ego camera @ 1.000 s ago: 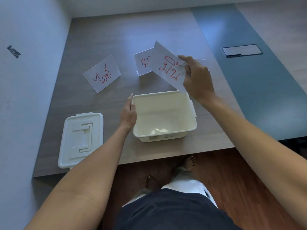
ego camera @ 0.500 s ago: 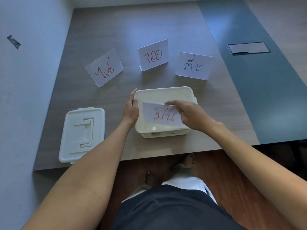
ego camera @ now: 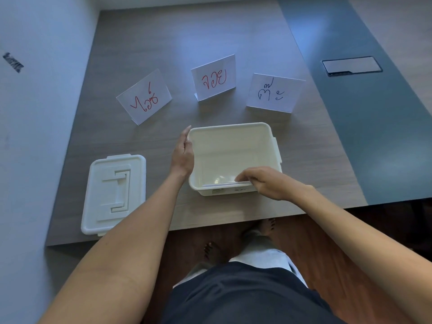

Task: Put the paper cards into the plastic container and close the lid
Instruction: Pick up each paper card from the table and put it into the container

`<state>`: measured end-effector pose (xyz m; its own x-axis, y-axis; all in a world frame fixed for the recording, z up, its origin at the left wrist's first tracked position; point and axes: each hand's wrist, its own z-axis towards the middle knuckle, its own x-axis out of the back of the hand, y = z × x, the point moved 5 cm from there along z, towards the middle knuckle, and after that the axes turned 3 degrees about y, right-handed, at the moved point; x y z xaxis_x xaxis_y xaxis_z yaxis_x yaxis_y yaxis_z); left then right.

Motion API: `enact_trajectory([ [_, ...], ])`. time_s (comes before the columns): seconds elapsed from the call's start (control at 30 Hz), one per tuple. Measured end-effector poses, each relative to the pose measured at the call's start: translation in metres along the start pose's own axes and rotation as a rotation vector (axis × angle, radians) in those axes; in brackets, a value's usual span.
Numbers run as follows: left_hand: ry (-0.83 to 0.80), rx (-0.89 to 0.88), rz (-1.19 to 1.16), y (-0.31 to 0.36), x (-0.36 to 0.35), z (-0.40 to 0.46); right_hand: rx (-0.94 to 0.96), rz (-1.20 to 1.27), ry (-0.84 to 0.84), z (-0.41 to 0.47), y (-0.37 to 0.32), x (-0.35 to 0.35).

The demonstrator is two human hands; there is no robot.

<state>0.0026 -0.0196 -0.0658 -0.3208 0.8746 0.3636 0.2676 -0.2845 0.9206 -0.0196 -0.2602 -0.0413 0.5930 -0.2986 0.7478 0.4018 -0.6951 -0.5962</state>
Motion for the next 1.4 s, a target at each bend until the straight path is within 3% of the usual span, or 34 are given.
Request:
enact_trajectory([
  [0.07, 0.003, -0.003, 0.005, 0.001, -0.001, 0.0, -0.005, 0.057, 0.035, 0.006, -0.001, 0.009],
  [0.27, 0.005, 0.0, 0.015, 0.001, 0.0, 0.0, 0.058, 0.285, 0.435, 0.049, 0.016, 0.08],
  [0.5, 0.003, 0.002, 0.049, 0.003, -0.001, -0.001, -0.194, 0.234, 0.721, 0.105, 0.078, 0.171],
  [0.57, -0.001, 0.005, 0.055, 0.003, -0.001, 0.0, -0.276, 0.139, 0.714, 0.121, 0.103, 0.182],
  [0.7, 0.015, 0.01, 0.067, 0.004, -0.001, 0.002, -0.386, -0.153, 0.542, 0.145, 0.145, 0.187],
  [0.9, 0.013, 0.012, 0.055, 0.003, -0.002, 0.002, -0.436, -0.422, 0.455, 0.159, 0.183, 0.19],
  [1.07, 0.009, 0.004, 0.073, 0.004, -0.002, 0.002, -0.434, -0.506, 0.509, 0.163, 0.184, 0.205],
  [1.27, -0.005, -0.009, 0.095, 0.004, -0.003, 0.003, -0.455, -0.381, 0.394, 0.158, 0.176, 0.204],
  [1.4, -0.008, -0.013, 0.082, 0.004, -0.003, 0.002, -0.4, -0.365, 0.473, 0.149, 0.15, 0.205],
])
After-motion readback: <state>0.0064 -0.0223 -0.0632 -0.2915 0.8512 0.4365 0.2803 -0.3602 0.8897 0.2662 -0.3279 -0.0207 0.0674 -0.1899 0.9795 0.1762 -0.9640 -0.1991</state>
